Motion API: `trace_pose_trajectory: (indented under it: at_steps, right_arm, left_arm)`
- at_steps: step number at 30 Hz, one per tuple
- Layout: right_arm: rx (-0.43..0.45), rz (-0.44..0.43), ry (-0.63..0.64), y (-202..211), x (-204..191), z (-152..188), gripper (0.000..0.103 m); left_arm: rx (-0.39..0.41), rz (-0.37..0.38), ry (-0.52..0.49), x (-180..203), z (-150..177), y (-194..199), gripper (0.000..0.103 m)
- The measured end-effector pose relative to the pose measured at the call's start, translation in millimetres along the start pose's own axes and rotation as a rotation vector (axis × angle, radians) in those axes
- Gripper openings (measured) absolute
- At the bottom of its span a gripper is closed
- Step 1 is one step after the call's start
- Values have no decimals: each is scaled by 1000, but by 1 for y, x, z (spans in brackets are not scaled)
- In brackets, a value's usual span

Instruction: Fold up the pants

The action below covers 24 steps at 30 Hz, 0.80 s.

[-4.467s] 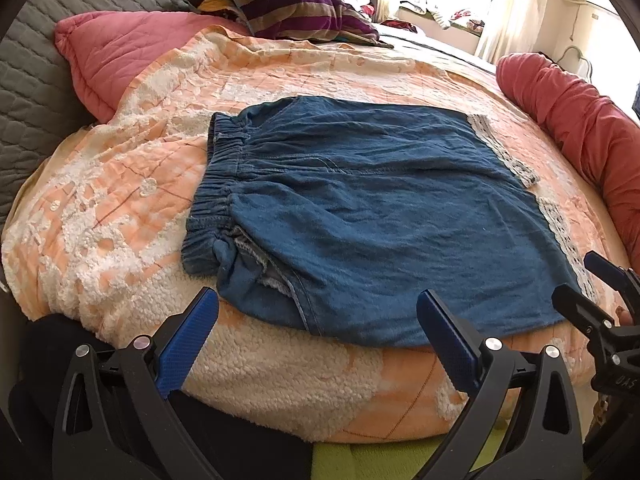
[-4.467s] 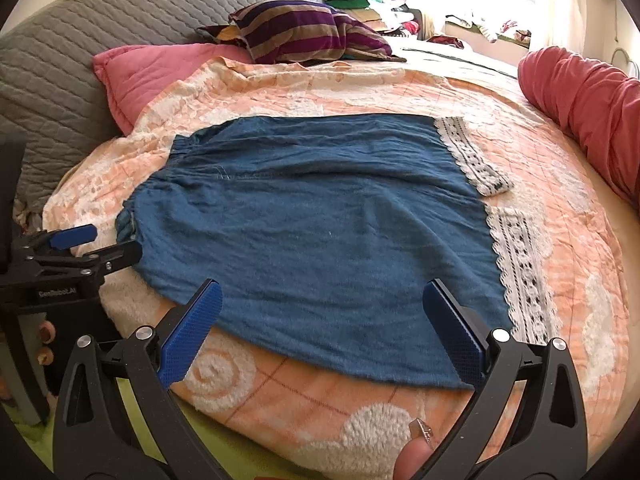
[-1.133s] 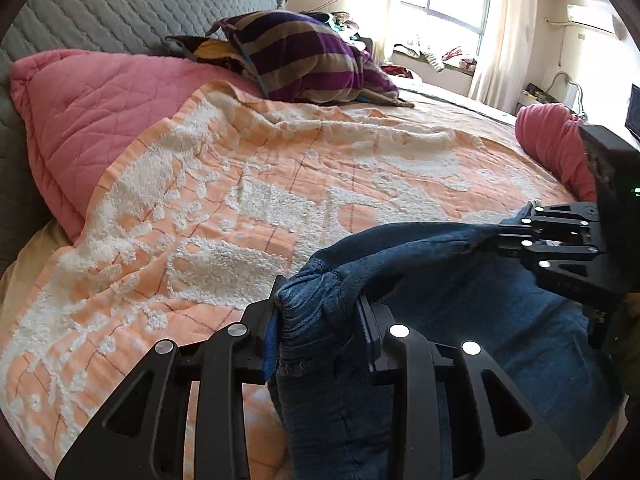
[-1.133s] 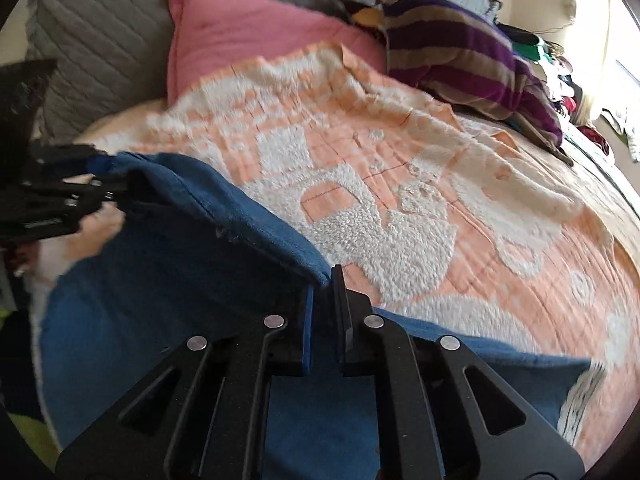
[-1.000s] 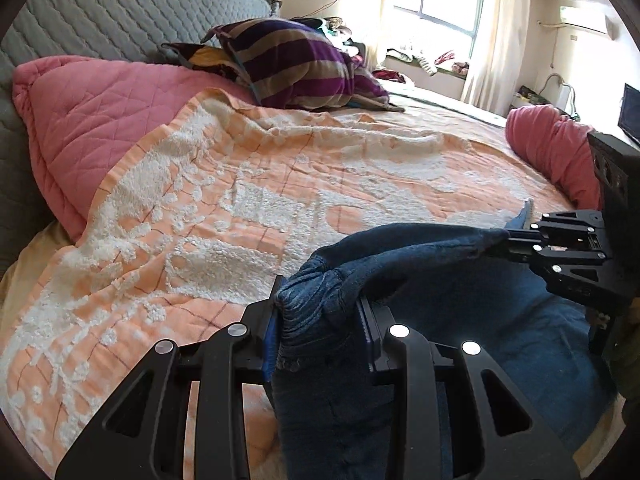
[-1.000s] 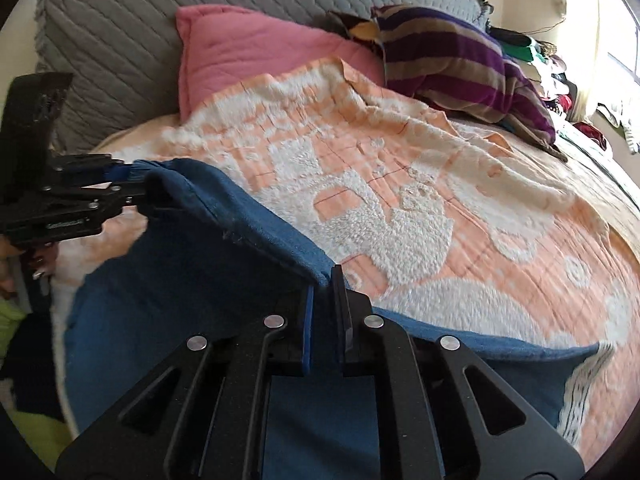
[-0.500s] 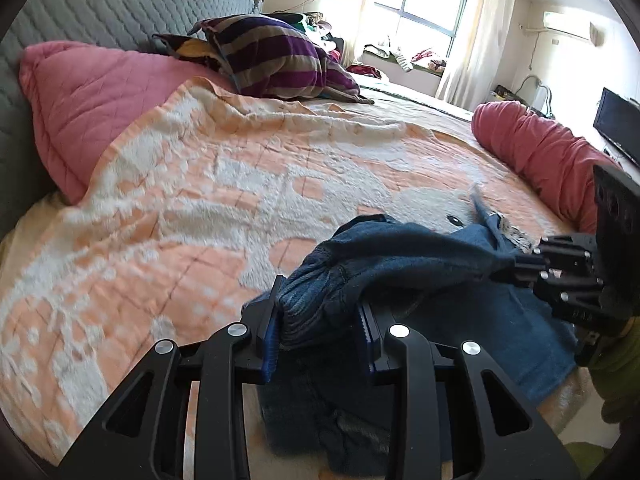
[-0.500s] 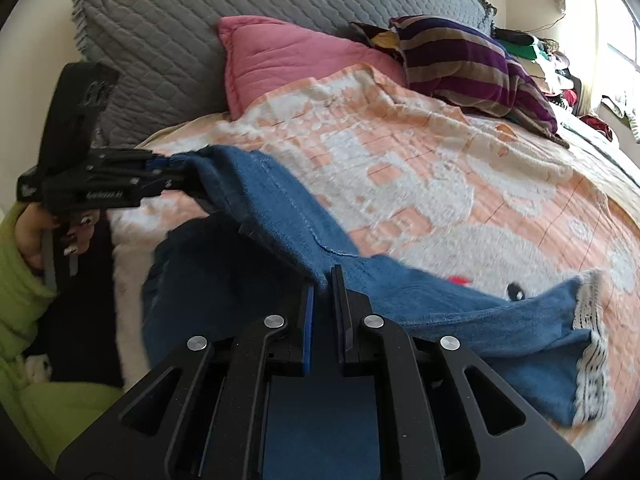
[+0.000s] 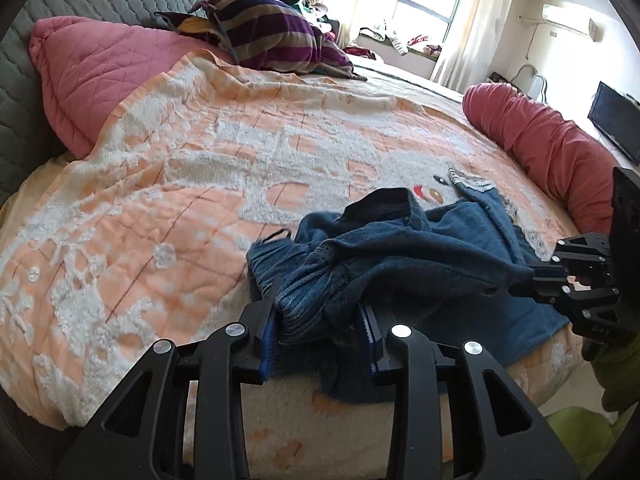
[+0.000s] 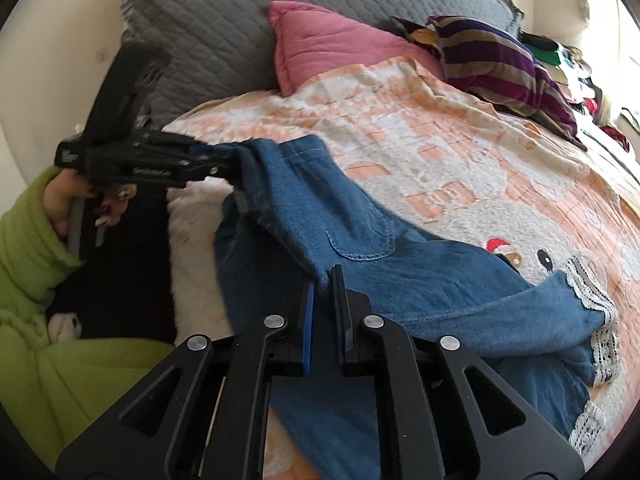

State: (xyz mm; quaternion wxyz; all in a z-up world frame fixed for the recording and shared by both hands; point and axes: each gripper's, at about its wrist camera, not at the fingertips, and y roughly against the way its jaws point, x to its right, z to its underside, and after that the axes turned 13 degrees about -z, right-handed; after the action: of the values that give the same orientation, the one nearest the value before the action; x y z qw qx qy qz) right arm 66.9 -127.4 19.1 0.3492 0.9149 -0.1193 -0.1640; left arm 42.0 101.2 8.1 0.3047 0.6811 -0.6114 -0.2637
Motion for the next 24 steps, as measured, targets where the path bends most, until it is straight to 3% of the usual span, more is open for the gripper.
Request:
trace_pose_trajectory:
  at_steps: [11,14,18,24]
  right_arm:
    - [-103,-42,8,-23,-19,20,4]
    - [-120,-47,12,-26,-20,22,6]
    - [-129,-56,-1,-27,-19,25,6]
    - [-127,-70,-1,-27,-21,25,9]
  left_arm:
    - [-75,-24,-27,-8,16,-3,43]
    - [-89,-44,-29,-9,18,-3,53]
    - [-93,-51,-27,-8,18,-1,54]
    - [-98,-84,-5,-13,17,7,66]
